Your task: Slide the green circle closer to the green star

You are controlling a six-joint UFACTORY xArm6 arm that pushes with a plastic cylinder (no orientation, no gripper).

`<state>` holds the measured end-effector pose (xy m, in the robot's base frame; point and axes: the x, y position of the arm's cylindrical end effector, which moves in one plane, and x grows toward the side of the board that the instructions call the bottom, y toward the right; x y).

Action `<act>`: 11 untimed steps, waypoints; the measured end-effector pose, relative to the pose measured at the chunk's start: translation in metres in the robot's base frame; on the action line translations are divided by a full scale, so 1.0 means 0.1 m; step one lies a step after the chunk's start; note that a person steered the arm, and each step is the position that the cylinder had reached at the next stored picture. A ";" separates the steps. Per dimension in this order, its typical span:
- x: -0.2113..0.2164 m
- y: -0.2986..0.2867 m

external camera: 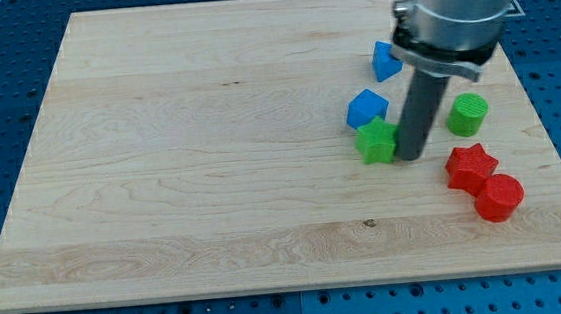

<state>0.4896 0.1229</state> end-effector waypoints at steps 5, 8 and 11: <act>-0.01 0.92; -0.23 1.21; -0.60 0.80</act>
